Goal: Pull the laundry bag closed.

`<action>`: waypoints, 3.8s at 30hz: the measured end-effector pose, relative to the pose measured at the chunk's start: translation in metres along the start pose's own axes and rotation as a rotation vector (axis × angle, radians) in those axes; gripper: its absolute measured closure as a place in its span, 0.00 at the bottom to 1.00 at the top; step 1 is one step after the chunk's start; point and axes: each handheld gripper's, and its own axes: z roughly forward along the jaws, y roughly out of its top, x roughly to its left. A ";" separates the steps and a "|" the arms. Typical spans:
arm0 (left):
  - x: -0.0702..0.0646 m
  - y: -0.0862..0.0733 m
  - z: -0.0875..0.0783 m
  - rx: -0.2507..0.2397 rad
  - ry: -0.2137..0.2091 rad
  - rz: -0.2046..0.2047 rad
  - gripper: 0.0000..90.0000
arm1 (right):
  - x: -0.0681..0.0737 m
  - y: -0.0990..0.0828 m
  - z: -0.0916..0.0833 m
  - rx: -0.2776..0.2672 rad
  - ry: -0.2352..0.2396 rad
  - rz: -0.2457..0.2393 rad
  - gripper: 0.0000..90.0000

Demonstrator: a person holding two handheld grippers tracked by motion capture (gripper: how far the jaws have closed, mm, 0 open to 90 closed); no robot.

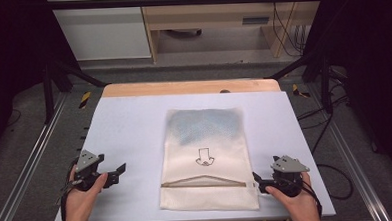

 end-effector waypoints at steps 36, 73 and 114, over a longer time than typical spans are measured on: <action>-0.019 -0.002 -0.021 -0.060 0.037 0.046 0.07 | 0.100 0.109 0.013 -0.001 0.308 -0.295 0.48; -0.009 -0.003 -0.017 -0.053 0.042 0.008 0.08 | 0.208 0.141 0.096 0.155 0.583 -0.528 0.84; -0.013 -0.001 -0.014 -0.042 0.027 0.026 0.09 | 0.215 0.132 0.123 0.256 0.622 -0.495 0.90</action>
